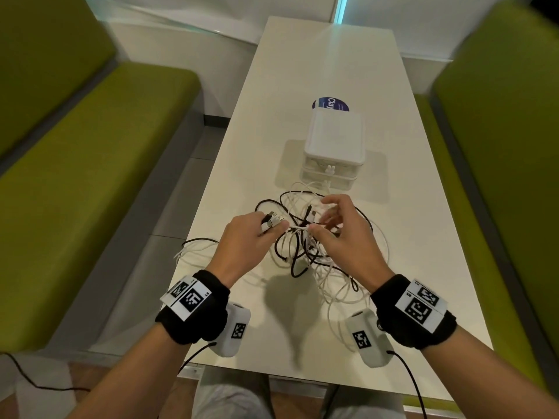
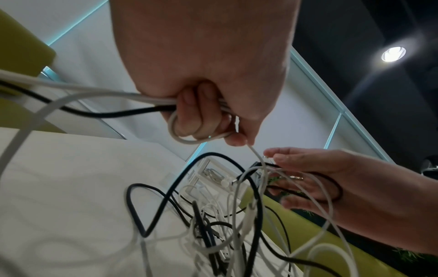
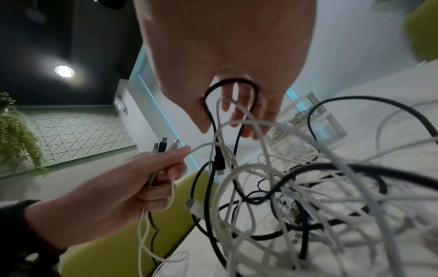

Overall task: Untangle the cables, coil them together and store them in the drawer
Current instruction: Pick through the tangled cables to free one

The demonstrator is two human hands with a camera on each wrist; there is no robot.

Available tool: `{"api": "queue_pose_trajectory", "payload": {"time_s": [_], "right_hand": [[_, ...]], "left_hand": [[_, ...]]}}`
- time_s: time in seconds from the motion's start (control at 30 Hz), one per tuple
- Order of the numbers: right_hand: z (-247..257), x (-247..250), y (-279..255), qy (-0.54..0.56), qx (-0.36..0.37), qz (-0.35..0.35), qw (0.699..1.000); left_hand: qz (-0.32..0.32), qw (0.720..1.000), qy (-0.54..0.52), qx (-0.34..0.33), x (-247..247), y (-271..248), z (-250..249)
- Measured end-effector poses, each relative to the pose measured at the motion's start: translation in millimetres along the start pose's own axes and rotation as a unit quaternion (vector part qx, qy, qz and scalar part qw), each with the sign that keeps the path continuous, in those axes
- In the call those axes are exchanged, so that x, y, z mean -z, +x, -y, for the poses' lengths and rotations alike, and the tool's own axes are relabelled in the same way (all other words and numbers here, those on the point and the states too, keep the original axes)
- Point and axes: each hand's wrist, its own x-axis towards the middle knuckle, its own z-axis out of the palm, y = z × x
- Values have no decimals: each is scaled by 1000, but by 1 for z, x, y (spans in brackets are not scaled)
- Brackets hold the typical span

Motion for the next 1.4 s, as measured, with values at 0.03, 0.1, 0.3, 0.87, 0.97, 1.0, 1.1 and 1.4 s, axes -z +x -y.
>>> {"api": "queue_pose_trajectory", "payload": {"time_s": [0.03,0.1,0.3,0.87,0.97,1.0,1.1,1.4], "right_hand": [[0,1,0,-38,-2,1,999],[1,4,0,-104,1,16,994],[0,4,1,-106,2,36,994],[4,1,3,-65,-20,22,997],[-4,1,7,-58,-43,20,997],[-8,2,9,-114,-39,21,992],[-12,2,11,-349,20,15,937],[23,-16,-20,-221,201,60,952]], "left_hand": [[-5,1000,-2,2,0,0,-1],[-5,1000,-2,3,1,-1,-2],[-2,1000,-7,2,1,-4,-7],[-2,1000,-3,-5,-4,-9,-9],[-2,1000,-2,-10,-2,-10,-9],[-3,1000,-6,-10,-1,-9,-9],[-7,1000,-20,-3,-2,-8,-8],[-17,999,-26,-17,1,-7,-12]]}}
